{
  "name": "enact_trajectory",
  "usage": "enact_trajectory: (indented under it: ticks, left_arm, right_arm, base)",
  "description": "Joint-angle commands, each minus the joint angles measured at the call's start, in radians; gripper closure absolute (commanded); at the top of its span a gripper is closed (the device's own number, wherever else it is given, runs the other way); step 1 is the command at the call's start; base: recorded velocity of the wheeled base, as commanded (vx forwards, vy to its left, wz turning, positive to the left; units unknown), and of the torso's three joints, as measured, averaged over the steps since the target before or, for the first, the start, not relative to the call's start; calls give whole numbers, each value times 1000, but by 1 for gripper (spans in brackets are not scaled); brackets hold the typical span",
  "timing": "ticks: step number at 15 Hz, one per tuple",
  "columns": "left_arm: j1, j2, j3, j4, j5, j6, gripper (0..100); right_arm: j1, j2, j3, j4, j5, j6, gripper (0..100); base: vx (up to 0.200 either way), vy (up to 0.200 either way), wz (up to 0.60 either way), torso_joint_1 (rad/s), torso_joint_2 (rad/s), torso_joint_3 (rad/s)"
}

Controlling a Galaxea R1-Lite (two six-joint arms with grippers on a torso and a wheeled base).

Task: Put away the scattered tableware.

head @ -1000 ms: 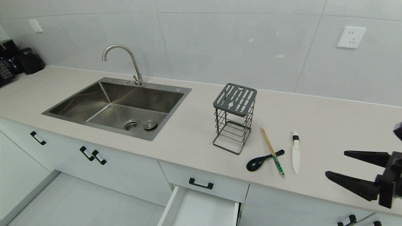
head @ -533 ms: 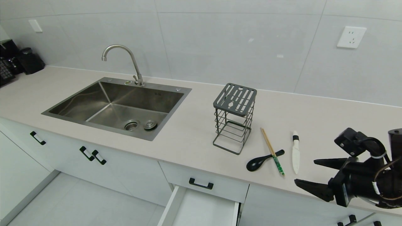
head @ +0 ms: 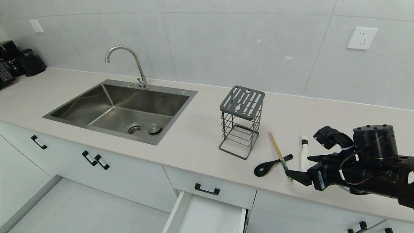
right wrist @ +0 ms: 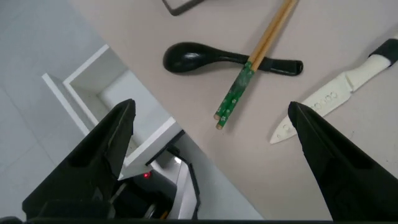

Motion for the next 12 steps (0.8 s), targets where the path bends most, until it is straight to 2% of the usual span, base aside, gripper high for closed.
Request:
enact_trajectory:
  ticks: [1,6,12]
  left_arm:
    - [0,0,0,0,0,0,0]
    - [0,0,0,0,0,0,0]
    - [0,0,0,0,0,0,0]
  right_arm:
    - [7,74,-29,16,-10,1,0]
    - [33,160,-40,19,-49,1,0]
    - [41,283,-127,18,-98,30,0]
  base:
    - [0,0,0,0,0,0]
    - [0,0,0,0,0,0]
    - [0,0,0,0,0,0]
